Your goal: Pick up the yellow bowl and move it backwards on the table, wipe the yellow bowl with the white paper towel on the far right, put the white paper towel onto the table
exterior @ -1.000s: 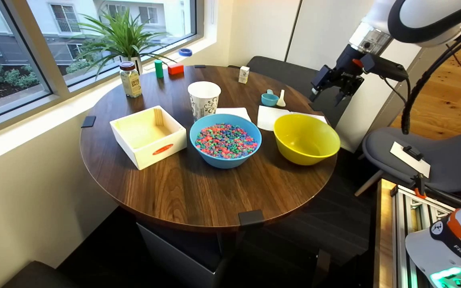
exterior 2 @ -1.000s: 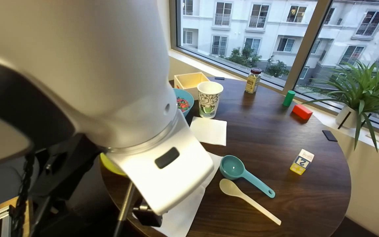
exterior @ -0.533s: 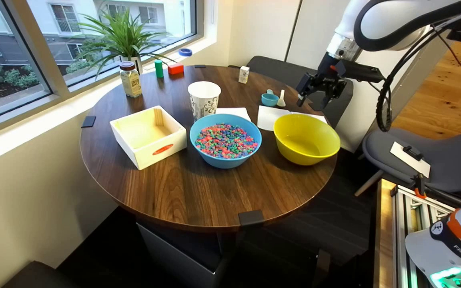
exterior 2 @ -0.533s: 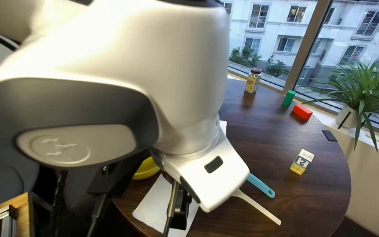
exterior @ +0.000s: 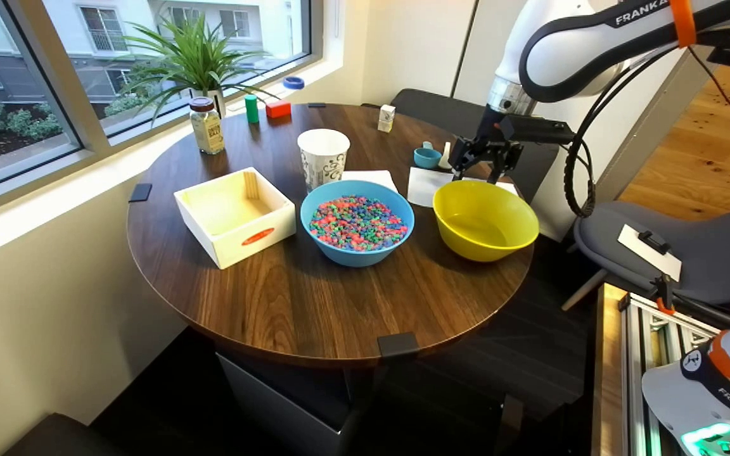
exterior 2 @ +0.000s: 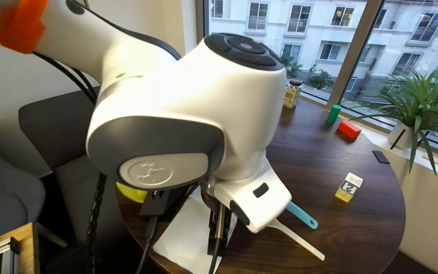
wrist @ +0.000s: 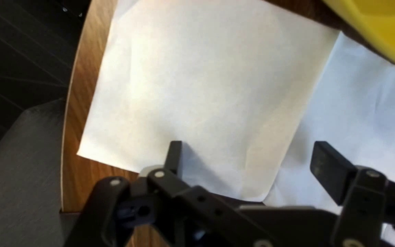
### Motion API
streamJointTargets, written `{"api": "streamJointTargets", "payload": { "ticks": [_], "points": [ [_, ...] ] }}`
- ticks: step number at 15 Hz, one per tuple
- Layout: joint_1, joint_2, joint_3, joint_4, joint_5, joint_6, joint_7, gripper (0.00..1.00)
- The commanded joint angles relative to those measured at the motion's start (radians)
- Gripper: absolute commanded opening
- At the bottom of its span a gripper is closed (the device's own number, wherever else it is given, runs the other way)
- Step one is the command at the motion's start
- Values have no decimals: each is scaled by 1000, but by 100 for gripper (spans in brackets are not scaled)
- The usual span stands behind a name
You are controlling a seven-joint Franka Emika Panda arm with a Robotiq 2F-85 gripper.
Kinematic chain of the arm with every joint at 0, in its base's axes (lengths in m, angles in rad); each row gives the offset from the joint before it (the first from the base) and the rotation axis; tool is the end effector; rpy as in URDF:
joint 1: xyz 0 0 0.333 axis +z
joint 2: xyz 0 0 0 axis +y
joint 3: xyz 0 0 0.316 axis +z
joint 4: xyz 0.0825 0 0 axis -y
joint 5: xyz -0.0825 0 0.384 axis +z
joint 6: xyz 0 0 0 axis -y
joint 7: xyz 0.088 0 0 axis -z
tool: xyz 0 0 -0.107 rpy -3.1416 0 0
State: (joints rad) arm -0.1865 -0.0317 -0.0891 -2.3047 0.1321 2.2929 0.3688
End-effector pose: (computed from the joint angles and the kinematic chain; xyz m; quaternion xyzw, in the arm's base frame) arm 0.4907 -0.1358 0.3613 -0.9327 0.3568 -0.0074 0.0518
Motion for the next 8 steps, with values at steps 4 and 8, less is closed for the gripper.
{"api": "streamJointTargets", "payload": {
  "ticks": [4,8],
  "points": [
    [28,52,-15,57,-10,-35,22,42],
    [37,27,-11,54,-19,-47,20,11]
  ]
}}
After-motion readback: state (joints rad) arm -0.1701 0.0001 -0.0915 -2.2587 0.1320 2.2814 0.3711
